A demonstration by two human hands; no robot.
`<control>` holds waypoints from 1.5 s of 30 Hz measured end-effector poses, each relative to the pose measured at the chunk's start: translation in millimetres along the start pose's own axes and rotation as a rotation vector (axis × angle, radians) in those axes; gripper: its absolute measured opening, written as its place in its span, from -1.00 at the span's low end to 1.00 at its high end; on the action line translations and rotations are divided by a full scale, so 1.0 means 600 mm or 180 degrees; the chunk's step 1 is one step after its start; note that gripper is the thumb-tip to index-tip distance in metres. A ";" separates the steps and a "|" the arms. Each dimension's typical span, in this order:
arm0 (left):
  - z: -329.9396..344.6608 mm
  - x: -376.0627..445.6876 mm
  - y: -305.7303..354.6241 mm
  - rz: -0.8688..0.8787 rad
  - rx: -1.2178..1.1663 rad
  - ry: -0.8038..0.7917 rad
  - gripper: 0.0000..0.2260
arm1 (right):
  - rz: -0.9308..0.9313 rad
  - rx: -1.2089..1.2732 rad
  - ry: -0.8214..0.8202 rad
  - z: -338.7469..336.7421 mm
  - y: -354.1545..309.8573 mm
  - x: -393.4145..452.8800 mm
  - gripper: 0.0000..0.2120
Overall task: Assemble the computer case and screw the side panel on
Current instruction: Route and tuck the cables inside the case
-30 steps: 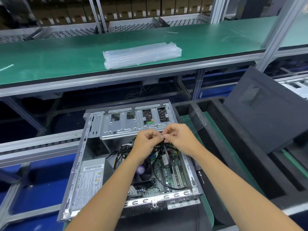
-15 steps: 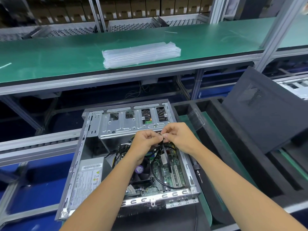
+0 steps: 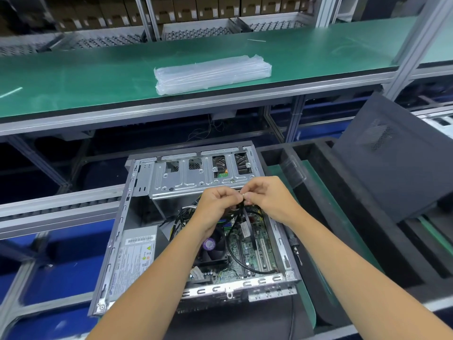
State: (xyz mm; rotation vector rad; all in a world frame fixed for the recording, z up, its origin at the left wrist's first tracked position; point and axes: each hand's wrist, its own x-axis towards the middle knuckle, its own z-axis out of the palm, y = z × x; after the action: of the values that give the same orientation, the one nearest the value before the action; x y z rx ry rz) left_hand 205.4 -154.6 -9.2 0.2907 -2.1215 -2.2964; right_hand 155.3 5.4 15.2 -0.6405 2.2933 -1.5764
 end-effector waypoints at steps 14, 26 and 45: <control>0.004 0.007 0.001 0.0056 0.0022 0.0006 -0.89 | 0.0037 0.0202 0.0177 0.008 0.003 0.001 -0.91; 0.004 0.007 0.002 0.0100 0.0011 0.0010 -0.89 | -0.0036 0.0287 0.0274 0.012 0.014 0.004 -0.83; 0.003 0.003 0.007 0.0145 0.0114 0.0055 -0.87 | -0.0105 0.0163 0.0358 0.012 0.018 0.004 -0.79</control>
State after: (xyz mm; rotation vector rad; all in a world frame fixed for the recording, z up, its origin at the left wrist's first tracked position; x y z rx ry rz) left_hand 202.6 -153.6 -5.3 0.2587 -2.1401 -2.2253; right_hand 154.5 1.8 2.5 -0.5943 2.3241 -1.7218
